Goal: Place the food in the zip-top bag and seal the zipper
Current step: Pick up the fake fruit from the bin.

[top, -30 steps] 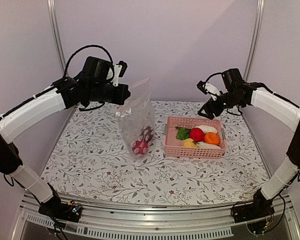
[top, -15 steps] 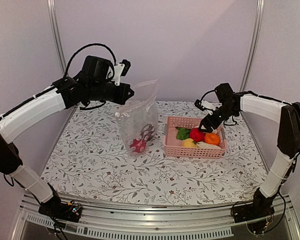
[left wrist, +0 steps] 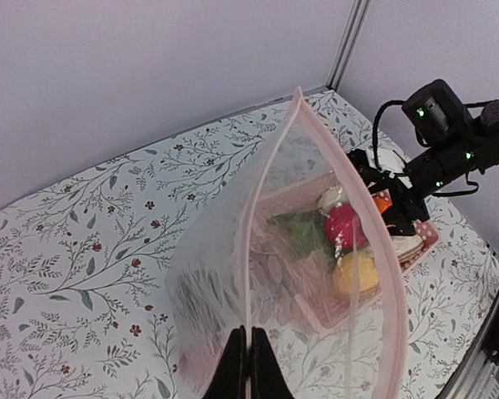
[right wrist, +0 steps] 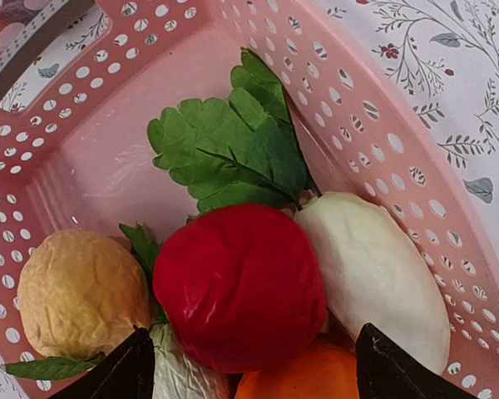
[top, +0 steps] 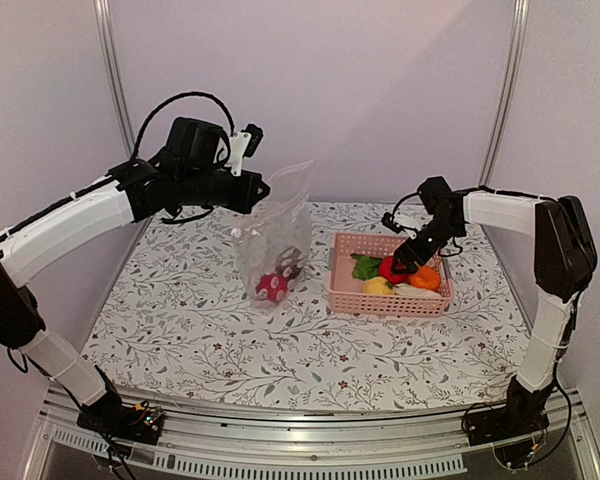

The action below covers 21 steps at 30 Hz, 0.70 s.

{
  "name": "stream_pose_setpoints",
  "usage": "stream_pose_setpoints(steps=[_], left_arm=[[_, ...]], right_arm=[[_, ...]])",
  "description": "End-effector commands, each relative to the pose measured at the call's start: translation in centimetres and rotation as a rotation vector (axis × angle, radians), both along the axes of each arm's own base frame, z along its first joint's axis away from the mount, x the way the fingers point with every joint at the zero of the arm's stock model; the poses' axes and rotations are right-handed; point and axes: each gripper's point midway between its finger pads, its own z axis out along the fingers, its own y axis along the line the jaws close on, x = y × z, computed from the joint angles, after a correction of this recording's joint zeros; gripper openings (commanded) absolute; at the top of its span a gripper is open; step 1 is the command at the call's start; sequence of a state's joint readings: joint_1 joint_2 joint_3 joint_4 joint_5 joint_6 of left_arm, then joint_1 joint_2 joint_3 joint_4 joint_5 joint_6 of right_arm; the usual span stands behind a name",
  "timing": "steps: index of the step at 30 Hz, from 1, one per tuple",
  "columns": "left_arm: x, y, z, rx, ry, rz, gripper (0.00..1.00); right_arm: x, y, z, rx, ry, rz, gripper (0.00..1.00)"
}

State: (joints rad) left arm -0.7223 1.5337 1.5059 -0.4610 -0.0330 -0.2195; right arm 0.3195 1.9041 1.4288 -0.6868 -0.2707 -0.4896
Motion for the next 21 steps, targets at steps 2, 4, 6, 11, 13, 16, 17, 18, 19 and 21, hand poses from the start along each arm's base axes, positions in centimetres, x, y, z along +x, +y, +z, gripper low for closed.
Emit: stream_pose_setpoints(steps=[2,4,6,11,13,16,17,18,19,21], left_arm=[[0.1,0.7,0.6,-0.007,-0.021,-0.001,0.0],[0.1,0.7,0.5,-0.006,-0.021,0.0,0.0],[0.2,0.7,0.3,-0.005,-0.019,-0.001,0.0],[0.3,0.5,0.2,-0.007,-0.017,-0.005,0.0],[0.4,0.5,0.2,-0.008,-0.016,-0.005,0.0],[0.4,0.5,0.3,-0.011,-0.016,-0.004,0.0],[0.4,0.5,0.3,-0.011,-0.015,-0.005,0.0],[0.4,0.5,0.3,-0.013,-0.013,-0.005,0.0],[0.4,0.5,0.4,-0.014,-0.015,-0.005,0.0],[0.4,0.5,0.5,-0.017,-0.016,-0.004,0.0]], right_arm=[[0.4,0.6,-0.8,0.026,0.033,0.008,0.82],[0.4,0.8,-1.0,0.035,0.046,0.015,0.82],[0.3,1.0,-1.2,0.042,0.059,0.021,0.82],[0.2,1.2,-1.6,0.05,0.075,0.029,0.79],[0.2,1.3,-1.7,0.052,0.079,0.03,0.76],[0.2,1.4,-1.8,0.062,0.084,0.033,0.69],[0.1,1.5,-1.8,0.064,0.086,0.035,0.67],[0.1,1.5,-1.7,0.066,0.086,0.034,0.64],[0.1,1.5,-1.7,0.068,0.087,0.035,0.62],[0.2,1.5,-1.6,0.068,0.085,0.034,0.58]])
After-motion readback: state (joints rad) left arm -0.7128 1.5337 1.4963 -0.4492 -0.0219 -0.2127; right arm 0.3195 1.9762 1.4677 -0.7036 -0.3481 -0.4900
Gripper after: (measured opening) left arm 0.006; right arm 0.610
